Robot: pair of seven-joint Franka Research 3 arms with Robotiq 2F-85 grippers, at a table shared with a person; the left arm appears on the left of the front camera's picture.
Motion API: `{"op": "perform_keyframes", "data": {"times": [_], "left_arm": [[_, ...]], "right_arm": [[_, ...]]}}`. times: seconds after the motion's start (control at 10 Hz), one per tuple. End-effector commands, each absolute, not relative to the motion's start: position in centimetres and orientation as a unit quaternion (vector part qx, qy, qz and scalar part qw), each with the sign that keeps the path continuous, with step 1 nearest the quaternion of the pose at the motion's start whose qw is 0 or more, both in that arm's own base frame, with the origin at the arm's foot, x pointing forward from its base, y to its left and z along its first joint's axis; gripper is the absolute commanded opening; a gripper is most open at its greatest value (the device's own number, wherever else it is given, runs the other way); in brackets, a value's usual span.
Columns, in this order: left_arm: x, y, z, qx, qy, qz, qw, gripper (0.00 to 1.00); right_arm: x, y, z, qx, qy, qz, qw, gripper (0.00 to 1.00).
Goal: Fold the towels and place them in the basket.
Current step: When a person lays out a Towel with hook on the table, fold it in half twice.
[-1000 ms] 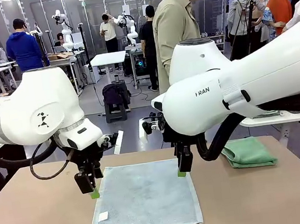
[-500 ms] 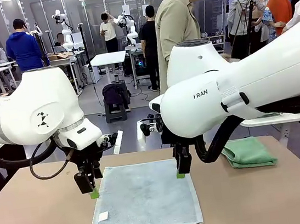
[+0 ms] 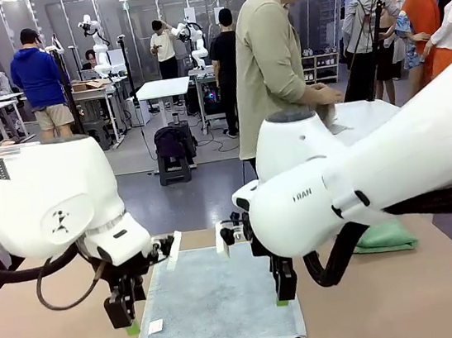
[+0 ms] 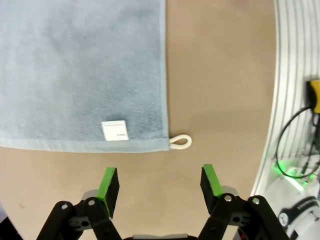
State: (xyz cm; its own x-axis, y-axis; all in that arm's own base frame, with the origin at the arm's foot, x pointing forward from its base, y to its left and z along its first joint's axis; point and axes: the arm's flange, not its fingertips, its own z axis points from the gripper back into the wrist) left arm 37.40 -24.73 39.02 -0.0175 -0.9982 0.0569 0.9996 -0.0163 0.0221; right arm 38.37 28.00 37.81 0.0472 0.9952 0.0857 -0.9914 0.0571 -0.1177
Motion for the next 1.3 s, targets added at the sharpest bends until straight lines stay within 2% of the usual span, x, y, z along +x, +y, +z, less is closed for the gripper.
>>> {"op": "perform_keyframes", "data": {"times": [0.0,0.6,1.2], "left_arm": [[36.5,-25.8,36.7,0.021,-0.029,-0.703,0.71,0.83],[37.4,-27.8,31.0,0.055,-0.018,-0.682,0.729,0.83],[38.6,-26.6,30.0,0.054,-0.025,-0.673,0.737,0.83]], "right_arm": [[38.5,28.4,35.6,-0.026,-0.071,0.667,0.741,0.84],[39.2,28.6,31.0,-0.026,-0.007,0.662,0.749,0.84],[38.5,27.8,30.1,-0.01,0.022,0.696,0.718,0.84]]}}
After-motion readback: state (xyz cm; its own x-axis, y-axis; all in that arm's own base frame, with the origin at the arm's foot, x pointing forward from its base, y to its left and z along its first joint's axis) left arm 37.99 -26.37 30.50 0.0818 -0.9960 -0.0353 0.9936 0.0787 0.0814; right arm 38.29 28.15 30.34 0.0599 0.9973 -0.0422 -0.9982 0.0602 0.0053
